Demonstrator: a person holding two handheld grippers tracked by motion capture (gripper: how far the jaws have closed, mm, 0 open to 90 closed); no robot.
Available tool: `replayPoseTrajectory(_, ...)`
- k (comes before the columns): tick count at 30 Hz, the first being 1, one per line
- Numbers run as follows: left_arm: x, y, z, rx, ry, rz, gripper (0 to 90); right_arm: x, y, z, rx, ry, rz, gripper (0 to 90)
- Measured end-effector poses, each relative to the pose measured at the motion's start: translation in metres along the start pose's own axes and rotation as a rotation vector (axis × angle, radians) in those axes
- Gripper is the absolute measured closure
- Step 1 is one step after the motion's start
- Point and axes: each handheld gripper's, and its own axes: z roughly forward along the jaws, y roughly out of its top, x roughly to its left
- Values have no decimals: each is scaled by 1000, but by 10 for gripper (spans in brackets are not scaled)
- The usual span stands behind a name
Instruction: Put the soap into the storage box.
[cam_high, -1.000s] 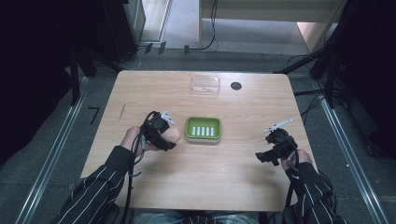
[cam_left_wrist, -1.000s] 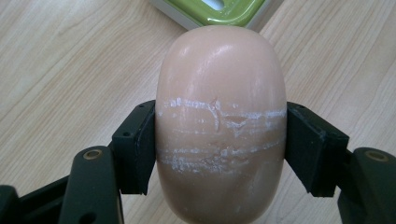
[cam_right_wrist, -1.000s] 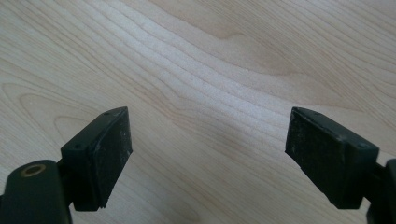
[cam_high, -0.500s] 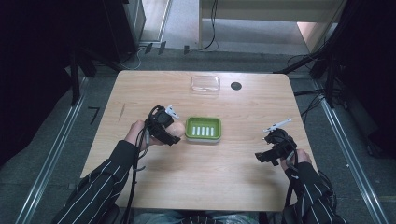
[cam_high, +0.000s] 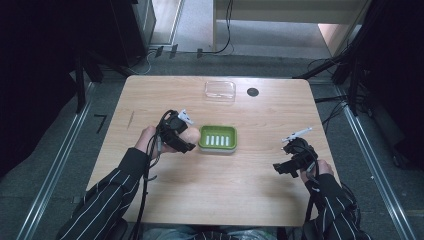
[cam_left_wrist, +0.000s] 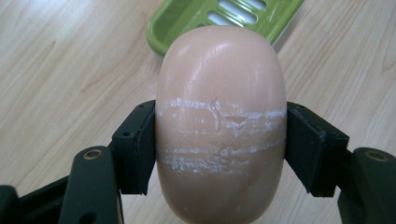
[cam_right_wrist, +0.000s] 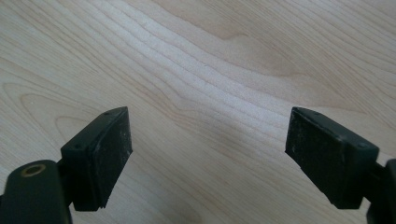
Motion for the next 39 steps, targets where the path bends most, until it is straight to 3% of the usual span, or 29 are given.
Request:
replayPoseTrajectory(22,-3,33,9,-53,-11,52,337,0,0,0,4,-3,-2,154)
replayPoseTrajectory(39,-3,37,9,-92,-4,48,337,0,0,0,4,-3,-2,154)
